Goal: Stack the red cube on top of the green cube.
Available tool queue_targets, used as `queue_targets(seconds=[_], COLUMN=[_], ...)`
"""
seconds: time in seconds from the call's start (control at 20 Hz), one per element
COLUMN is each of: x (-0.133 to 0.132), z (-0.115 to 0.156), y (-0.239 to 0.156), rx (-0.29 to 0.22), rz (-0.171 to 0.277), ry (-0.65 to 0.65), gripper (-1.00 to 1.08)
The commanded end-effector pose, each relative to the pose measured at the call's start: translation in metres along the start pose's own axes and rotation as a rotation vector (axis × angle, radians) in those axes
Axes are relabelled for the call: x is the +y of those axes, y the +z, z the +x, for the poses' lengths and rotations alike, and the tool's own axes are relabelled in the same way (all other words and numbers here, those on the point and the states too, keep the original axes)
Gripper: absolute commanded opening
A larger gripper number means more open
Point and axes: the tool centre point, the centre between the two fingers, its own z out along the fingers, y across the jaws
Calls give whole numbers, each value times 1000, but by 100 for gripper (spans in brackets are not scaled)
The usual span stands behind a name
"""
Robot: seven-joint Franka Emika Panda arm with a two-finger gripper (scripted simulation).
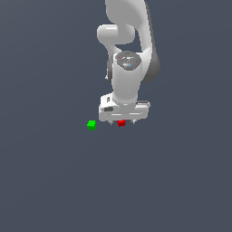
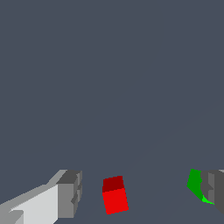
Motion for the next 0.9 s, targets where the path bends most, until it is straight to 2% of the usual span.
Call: queue_targets(seconds=[0.0,0.45,0.85], x=[0,-3,-9], z=[0,-13,-48], y=[0,11,41], rx=[0,0,1], rz=[0,1,5], ry=[0,-23,-85], gripper=[100,100,100])
